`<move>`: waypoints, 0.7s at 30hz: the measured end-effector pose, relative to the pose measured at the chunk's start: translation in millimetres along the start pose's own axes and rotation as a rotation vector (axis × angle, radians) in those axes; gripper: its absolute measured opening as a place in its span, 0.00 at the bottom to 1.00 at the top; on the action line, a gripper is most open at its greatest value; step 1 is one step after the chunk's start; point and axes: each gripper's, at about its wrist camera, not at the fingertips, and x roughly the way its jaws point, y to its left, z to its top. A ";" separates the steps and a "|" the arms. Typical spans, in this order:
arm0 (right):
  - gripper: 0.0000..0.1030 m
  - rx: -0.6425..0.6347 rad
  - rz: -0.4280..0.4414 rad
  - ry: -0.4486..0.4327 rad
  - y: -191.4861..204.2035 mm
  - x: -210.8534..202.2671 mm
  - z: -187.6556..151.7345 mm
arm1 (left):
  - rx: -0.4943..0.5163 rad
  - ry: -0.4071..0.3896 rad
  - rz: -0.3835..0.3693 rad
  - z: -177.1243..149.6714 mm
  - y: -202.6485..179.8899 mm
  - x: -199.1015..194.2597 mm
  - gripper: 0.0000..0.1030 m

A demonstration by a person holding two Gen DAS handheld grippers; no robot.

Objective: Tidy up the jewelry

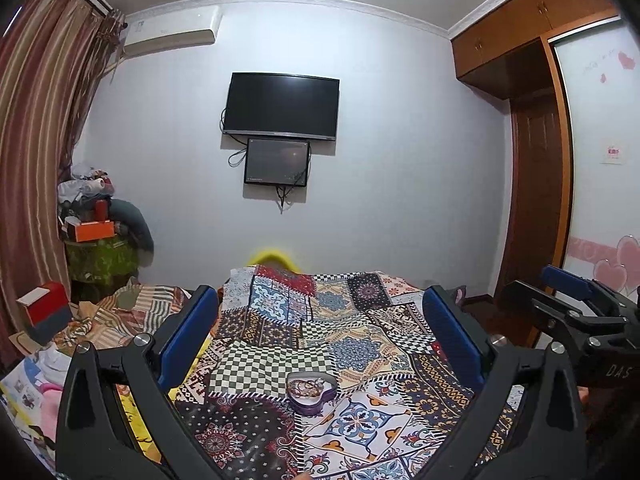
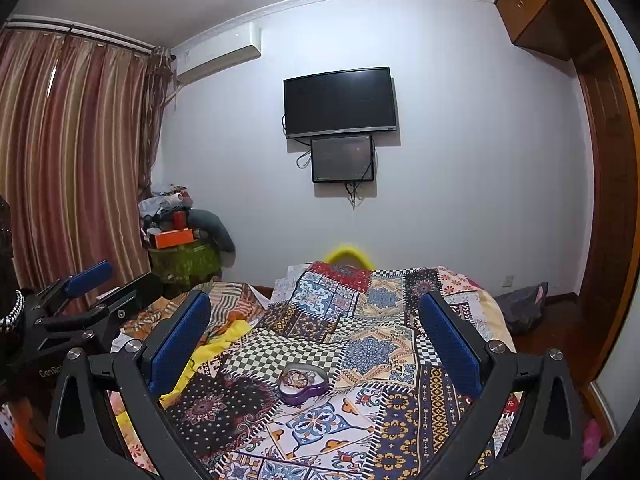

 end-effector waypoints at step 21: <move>1.00 0.029 -0.010 0.046 -10.4 15.0 -10.6 | 0.038 0.025 0.006 -11.1 -3.0 15.3 0.99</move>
